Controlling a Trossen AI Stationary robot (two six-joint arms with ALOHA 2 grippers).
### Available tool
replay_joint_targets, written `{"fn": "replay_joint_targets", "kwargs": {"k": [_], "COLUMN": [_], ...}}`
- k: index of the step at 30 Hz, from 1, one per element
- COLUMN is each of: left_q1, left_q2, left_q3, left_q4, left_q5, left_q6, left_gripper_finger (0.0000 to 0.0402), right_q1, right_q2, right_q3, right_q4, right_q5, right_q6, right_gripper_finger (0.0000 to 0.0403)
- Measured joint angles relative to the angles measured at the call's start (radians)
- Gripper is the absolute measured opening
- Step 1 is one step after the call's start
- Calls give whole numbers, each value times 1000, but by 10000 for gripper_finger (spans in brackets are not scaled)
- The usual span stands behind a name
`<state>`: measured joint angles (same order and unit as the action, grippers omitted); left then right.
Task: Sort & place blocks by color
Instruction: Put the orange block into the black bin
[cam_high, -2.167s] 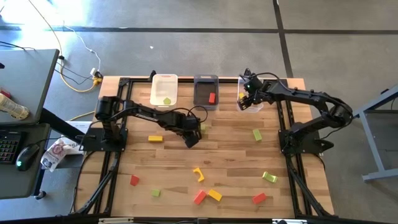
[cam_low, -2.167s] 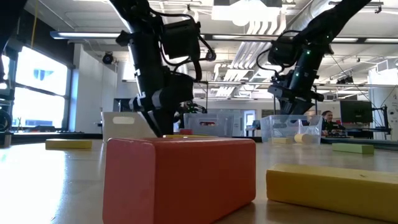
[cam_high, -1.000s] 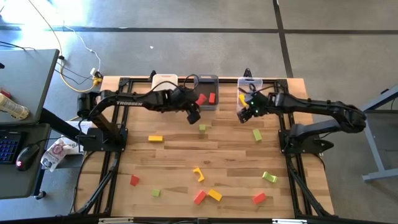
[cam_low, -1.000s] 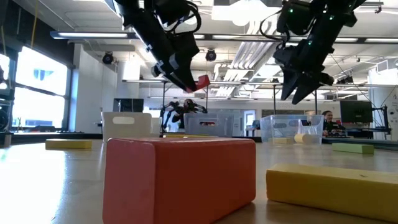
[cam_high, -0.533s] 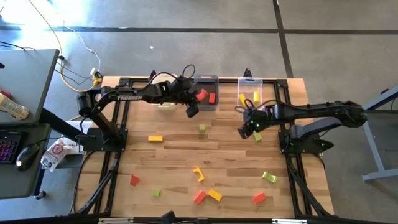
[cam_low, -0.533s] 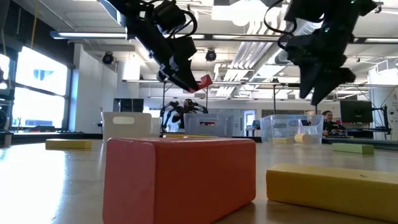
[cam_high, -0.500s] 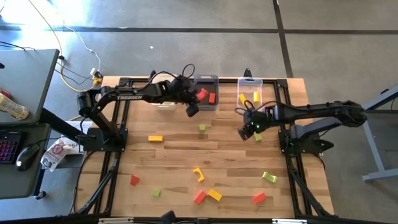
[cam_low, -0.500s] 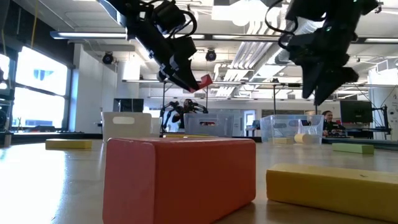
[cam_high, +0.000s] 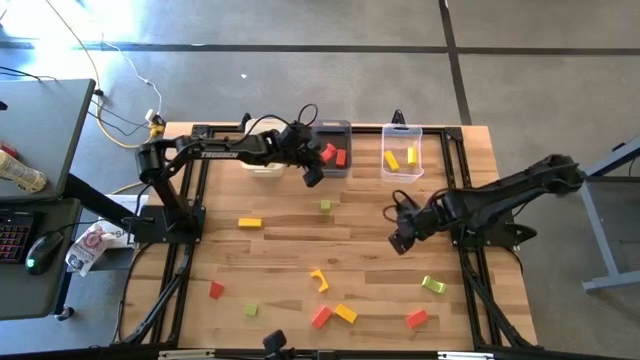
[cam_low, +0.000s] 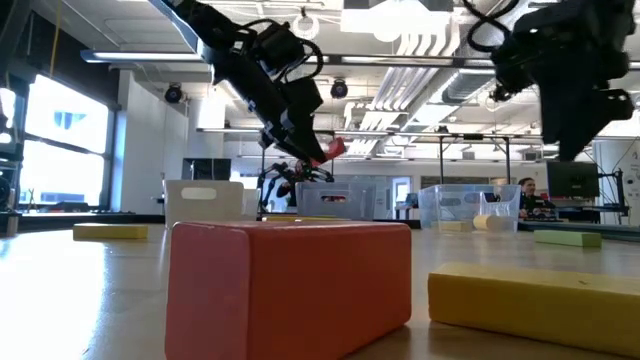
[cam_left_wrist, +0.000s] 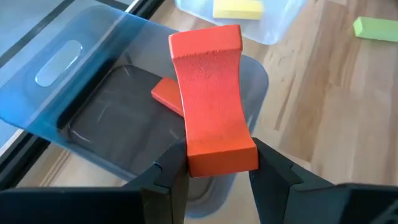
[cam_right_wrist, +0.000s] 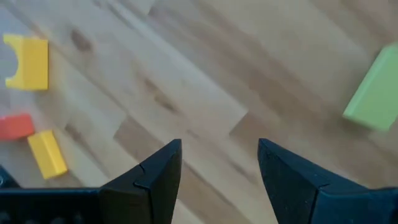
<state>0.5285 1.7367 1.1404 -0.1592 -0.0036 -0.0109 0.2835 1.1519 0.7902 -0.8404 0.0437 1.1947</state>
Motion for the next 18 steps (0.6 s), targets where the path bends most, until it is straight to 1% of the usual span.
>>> {"fn": "replay_joint_targets", "kwargs": {"k": [8,14,18], "left_q1": [22,27,29], "left_q2": [56,71,71], "left_q3": [0,0,0], "left_q4": [2,2,-1], "left_q5": [16,26,24], "left_q6": [-4,-4,-4], "left_gripper_finger": [114,115,115], "right_q1": [161,254,308], "right_q2": [0,0,0], "right_q3": [0,0,0], "right_q4": [-18,-17,-17], "right_q5": [-5,-75,-99], "right_q6": [153,227,266], "right_gripper_finger": [197,197,197]}}
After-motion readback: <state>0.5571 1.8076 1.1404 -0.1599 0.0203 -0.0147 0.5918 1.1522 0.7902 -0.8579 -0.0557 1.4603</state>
